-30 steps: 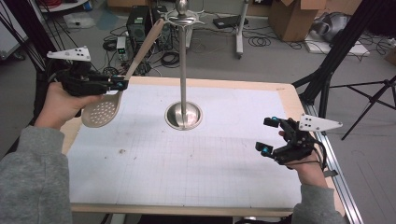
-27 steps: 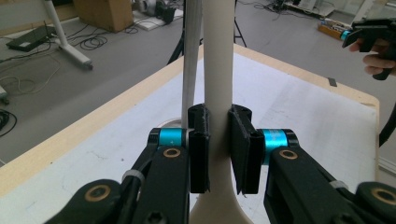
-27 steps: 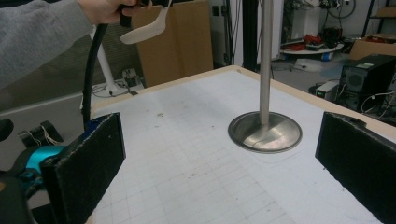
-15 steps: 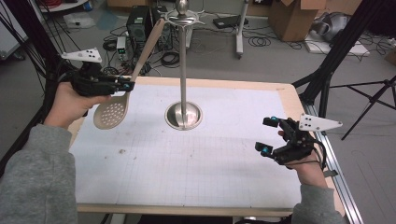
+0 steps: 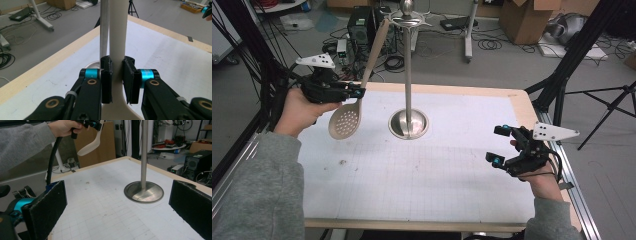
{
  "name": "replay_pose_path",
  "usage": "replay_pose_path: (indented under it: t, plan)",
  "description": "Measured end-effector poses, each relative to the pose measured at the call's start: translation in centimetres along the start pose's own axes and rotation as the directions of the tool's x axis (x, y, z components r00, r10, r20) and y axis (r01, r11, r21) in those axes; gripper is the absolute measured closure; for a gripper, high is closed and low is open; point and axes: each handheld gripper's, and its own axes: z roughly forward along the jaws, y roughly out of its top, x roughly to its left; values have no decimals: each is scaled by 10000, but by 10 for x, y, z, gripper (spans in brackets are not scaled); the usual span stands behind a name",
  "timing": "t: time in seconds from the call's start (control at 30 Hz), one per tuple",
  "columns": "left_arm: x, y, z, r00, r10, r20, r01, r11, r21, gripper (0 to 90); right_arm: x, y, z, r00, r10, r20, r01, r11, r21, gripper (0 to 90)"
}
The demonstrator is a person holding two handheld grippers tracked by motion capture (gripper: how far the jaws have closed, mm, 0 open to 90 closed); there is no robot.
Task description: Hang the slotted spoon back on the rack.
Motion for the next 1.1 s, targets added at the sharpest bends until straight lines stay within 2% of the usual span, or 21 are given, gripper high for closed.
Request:
replay_pose_path:
  t: [0.27,0.37,0.7,1.1]
  plan:
    - [2,0,9,9999,-81,-132,82,9999,89,781,0,0,1,10000,-9,40,9,9999,112,2]
    - [1,1,12,9998,-86,-174,88,9999,89,781,0,0,1,9996,-121,241,118,9998,160,3]
    - [1,0,24,9993,-12,-382,19,9998,183,780,-1,0,1,9997,-122,226,119,9999,113,3]
    - [0,1,38,9996,-30,-287,36,9998,201,780,-1,-1,0,9997,-45,228,42,9999,111,2]
